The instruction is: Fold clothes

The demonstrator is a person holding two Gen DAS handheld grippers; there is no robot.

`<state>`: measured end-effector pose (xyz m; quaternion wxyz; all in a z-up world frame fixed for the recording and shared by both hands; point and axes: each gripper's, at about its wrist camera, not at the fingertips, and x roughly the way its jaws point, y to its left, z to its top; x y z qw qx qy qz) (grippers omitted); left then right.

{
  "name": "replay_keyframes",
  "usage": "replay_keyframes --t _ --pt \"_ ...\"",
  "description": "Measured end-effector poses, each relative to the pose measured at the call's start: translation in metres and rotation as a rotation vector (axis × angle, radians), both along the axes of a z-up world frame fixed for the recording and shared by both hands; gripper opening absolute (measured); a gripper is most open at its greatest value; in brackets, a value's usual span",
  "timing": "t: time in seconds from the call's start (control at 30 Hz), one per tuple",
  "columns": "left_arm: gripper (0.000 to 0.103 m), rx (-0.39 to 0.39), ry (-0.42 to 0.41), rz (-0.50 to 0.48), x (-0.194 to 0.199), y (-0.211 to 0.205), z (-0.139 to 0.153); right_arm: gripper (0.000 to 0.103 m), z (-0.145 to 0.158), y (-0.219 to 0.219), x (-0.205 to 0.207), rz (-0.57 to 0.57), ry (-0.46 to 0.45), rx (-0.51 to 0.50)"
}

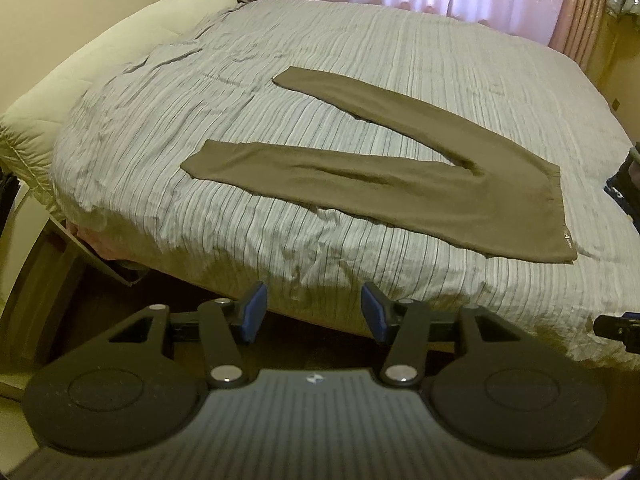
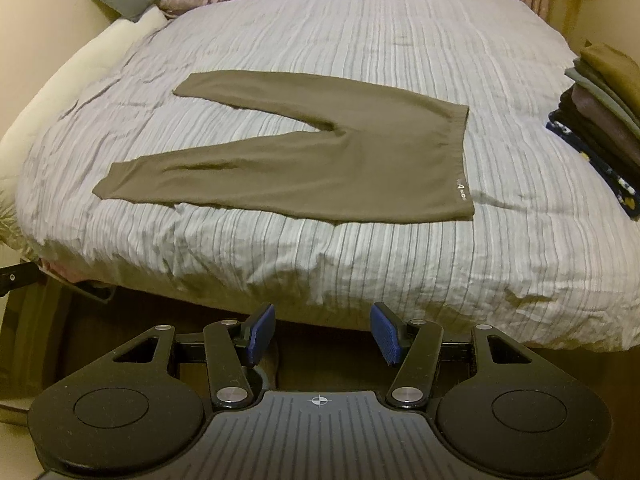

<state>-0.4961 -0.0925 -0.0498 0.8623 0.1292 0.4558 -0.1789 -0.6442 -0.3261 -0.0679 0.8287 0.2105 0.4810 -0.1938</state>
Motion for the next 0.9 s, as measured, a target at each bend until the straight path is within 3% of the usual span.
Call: replay_keyframes --t 0.5,0.7,0.9 --pt "0.048 -0.007 0.016 0.009 0.033 -0.004 -0.007 0.057 -0.002 -0.009 0.032 0.005 -0.007 -0.011" --pt "0.048 -0.026 0.019 -0.009 0.081 -0.014 -0.009 0.057 -0.004 -0.021 0.07 -0.015 0.0 -0.013" --pt "0.048 -0.02 0.027 -0.083 0.152 -0.034 -0.008 0.057 -0.006 -0.033 0.116 -0.065 0.01 -0.011"
